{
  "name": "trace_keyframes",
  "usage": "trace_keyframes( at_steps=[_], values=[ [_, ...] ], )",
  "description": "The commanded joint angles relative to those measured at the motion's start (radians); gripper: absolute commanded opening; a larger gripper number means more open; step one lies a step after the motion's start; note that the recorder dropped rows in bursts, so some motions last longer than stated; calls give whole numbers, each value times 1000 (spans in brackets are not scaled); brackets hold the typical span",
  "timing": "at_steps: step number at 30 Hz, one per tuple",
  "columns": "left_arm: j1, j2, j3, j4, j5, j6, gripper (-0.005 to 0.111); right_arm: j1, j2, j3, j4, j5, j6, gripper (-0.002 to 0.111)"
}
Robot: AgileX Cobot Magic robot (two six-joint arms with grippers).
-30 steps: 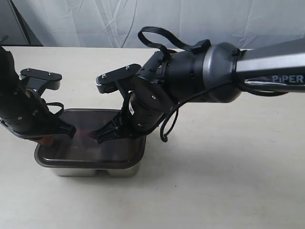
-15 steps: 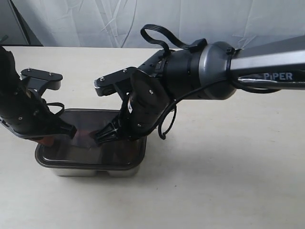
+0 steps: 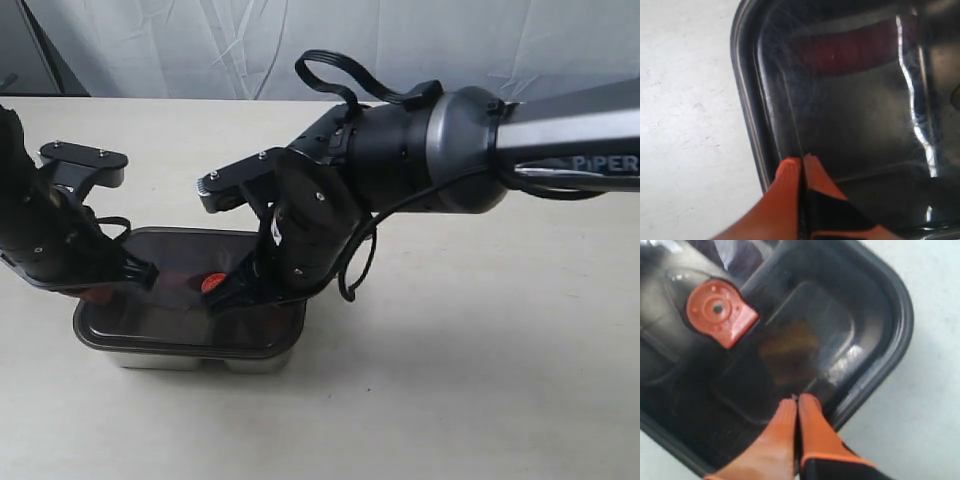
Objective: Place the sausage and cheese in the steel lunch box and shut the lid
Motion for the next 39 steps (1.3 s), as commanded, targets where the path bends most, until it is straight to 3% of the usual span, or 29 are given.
trace_keyframes(
  at_steps=[1, 13, 16, 21, 24, 35, 39],
  values=[
    [1, -123, 11, 28, -55, 1, 0, 3, -134, 9, -61, 36, 2, -1],
    [1, -667, 59, 9, -74, -1, 0, 5, -440, 20, -73, 104, -15, -1],
    [1, -958, 147, -35, -66, -1, 0, 5, -587, 145, -22, 16, -49, -1],
    [1, -1224, 216, -44, 44, -12, 0, 5, -789, 444, 21, -158, -49, -1],
    [1, -1270, 219, -68, 113, -12, 0, 5, -825, 514, 22, -116, -49, -1],
    [1, -1278, 219, -50, 118, -10, 0, 2, -833, 517, 17, -107, -49, -1],
    [1, -1278, 219, -47, 118, -10, 0, -14, -909, 517, -140, -129, -84, -1]
  ],
)
